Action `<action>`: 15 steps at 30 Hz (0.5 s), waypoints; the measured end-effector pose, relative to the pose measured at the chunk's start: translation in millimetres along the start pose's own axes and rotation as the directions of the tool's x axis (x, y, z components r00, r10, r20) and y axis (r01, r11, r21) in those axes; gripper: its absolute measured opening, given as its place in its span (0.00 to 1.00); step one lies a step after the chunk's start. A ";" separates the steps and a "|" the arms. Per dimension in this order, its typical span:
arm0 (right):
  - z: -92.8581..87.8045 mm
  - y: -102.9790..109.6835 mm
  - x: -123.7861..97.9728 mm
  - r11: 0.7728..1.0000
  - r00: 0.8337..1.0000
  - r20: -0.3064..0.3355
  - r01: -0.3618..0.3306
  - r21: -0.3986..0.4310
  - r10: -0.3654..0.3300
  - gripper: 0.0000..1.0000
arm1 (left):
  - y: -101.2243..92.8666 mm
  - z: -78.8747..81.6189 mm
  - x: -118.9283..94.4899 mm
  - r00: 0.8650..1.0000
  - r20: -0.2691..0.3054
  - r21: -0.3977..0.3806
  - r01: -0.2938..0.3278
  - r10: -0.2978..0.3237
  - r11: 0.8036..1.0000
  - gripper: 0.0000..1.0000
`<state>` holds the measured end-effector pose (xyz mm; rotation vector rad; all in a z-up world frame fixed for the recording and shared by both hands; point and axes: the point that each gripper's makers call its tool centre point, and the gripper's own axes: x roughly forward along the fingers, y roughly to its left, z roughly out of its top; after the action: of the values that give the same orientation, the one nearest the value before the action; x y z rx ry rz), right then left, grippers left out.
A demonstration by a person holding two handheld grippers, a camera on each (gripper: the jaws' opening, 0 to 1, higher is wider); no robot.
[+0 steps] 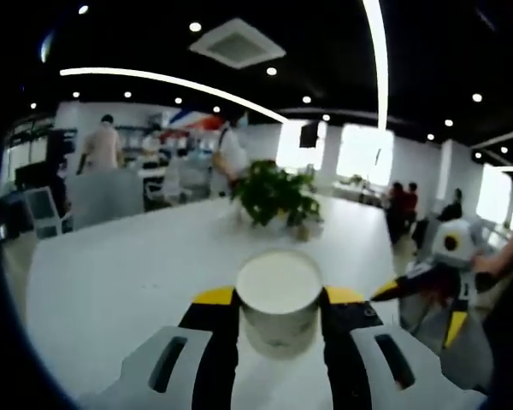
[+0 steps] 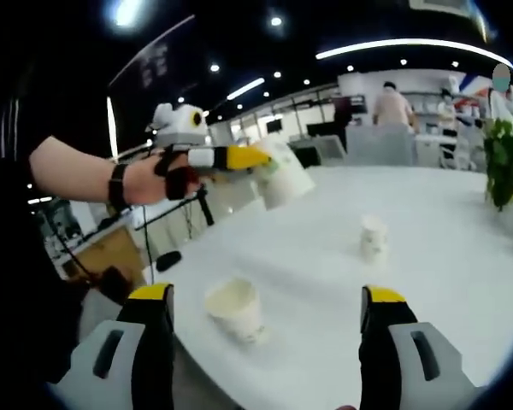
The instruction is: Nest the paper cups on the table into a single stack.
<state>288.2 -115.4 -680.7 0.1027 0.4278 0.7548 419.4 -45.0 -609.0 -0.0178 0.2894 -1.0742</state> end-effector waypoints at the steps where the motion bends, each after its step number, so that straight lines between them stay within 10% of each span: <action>1: 1.4 2.4 1.1 1.000 1.000 0.004 -0.006 -0.006 0.006 0.88 | -4.2 -0.2 -0.5 1.000 0.002 -0.010 0.012 -0.012 1.000 0.35; 15: 18.9 19.9 10.0 0.998 0.995 0.075 -0.065 -0.009 0.065 0.84 | -39.2 -14.1 -2.8 0.997 0.003 -0.051 0.073 -0.073 0.996 0.35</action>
<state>289.7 -92.9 -662.1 0.1390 0.3511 0.8135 380.9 -59.6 -615.9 -0.0754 0.3169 -1.1389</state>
